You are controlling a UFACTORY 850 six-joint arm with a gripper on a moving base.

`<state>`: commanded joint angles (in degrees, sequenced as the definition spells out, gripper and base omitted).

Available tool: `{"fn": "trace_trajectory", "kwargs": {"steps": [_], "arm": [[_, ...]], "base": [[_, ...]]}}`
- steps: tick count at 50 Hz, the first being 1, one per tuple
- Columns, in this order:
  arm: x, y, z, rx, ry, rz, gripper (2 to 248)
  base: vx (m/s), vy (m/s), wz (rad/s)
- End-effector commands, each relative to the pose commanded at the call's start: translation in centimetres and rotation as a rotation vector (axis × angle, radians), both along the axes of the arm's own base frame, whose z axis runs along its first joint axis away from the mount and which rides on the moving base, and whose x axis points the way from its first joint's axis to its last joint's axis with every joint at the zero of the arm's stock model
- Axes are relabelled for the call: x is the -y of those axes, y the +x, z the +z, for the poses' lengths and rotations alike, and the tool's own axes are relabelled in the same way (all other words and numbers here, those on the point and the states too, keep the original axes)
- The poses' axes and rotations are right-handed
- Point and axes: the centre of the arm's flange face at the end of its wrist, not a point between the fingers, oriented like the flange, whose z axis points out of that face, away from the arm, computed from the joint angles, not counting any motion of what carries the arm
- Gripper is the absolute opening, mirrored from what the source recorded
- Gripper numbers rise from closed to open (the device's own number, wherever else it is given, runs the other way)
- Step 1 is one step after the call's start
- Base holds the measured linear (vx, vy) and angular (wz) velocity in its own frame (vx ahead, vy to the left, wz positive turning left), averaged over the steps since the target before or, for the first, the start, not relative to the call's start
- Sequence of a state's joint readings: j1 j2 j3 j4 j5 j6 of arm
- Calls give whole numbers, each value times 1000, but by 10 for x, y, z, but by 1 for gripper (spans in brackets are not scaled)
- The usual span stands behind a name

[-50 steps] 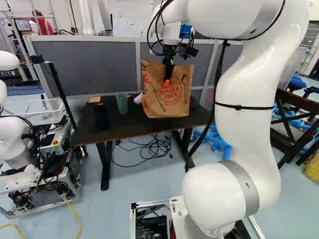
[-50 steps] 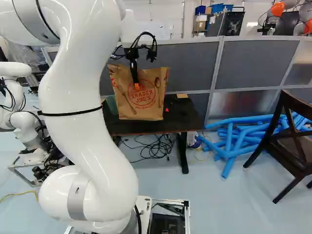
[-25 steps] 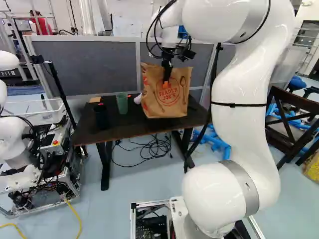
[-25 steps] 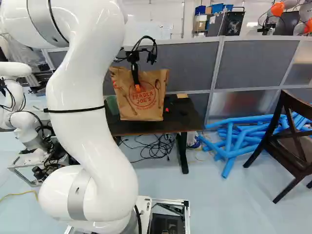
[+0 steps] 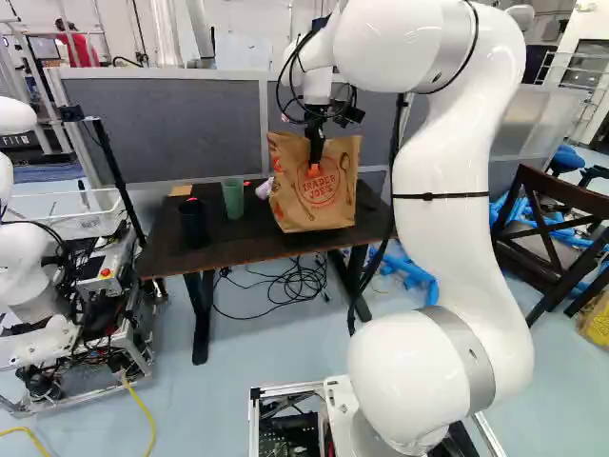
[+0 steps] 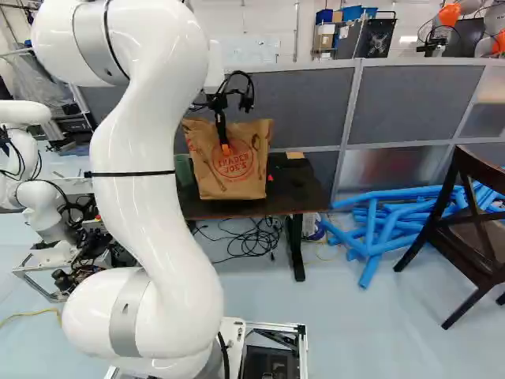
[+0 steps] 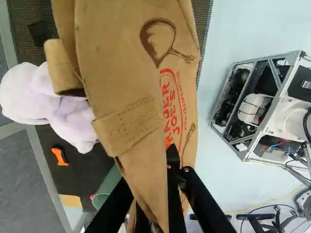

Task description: Pick up the bag on the ground and place it on the table

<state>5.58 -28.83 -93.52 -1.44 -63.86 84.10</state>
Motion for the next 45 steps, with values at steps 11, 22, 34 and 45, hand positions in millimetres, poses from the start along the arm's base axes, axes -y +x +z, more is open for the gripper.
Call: {"fn": "trace_trajectory", "kwargs": {"steps": [11, 22, 34, 45], "arm": [[-4, 14, -17, -13, -4, 6, 23], [-6, 21, -35, -36, -7, 8, 23], [-7, 26, -50, -57, -9, 8, 23], [-7, 27, -52, -60, -9, 8, 23]], "base": [[0, 0, 0], [0, 0, 0], [0, 0, 0], [0, 0, 0]]}}
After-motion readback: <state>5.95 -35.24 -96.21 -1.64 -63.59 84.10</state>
